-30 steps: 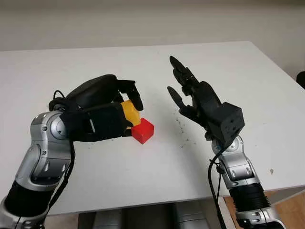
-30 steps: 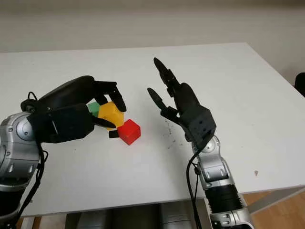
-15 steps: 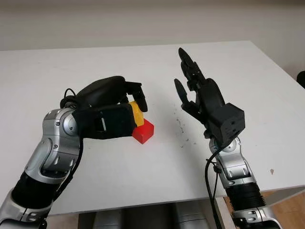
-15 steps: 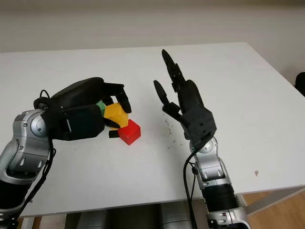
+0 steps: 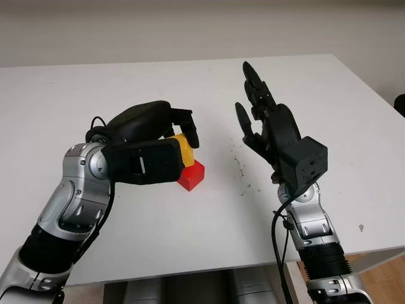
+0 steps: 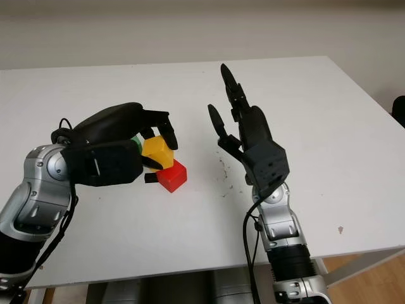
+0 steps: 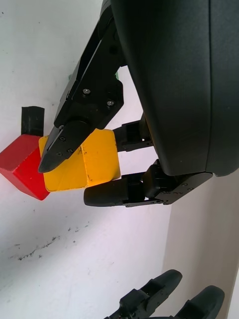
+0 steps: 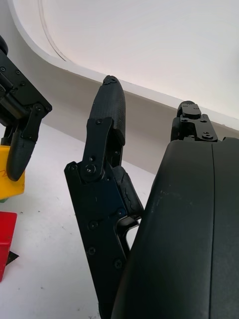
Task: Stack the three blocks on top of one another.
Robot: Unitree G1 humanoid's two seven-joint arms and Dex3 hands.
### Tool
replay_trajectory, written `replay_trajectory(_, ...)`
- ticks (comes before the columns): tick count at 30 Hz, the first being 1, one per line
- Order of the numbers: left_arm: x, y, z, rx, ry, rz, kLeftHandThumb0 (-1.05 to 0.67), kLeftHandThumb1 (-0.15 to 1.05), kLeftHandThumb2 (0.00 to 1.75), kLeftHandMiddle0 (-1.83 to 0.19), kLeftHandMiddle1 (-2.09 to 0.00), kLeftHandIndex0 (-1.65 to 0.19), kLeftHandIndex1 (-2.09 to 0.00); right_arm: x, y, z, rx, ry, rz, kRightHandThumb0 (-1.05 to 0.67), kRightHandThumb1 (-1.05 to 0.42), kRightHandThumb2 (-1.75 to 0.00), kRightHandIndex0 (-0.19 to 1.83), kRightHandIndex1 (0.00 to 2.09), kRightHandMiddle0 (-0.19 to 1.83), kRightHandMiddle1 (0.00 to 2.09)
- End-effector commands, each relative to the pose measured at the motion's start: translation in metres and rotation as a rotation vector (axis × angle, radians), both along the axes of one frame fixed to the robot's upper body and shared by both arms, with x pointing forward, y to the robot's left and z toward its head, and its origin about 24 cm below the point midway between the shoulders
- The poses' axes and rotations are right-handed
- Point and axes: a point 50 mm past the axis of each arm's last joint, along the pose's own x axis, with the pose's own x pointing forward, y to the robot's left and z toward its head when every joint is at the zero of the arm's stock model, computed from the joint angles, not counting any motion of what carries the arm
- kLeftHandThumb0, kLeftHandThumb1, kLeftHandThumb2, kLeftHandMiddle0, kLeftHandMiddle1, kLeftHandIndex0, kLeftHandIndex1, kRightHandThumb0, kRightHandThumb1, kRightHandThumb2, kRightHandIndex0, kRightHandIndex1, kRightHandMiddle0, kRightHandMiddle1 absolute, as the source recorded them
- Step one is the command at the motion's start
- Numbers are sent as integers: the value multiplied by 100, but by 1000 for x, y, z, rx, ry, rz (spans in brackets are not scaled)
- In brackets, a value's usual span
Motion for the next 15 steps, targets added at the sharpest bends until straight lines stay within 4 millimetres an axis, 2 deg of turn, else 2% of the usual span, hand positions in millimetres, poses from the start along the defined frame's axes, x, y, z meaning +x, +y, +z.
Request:
replay_trajectory(1, 2, -5, 9, 11, -31, -20, -6, 91, 6, -60, -124, -46, -121, 2, 1, 7, 19, -27, -1, -72, -105, -54, 8, 6, 9, 7)
replay_trajectory(15, 6, -16, 1, 32, 9, -55, -7, 90, 5, -62, -130, -50, -122, 2, 2, 7, 28, -27, 1, -72, -105, -53, 9, 6, 9, 7)
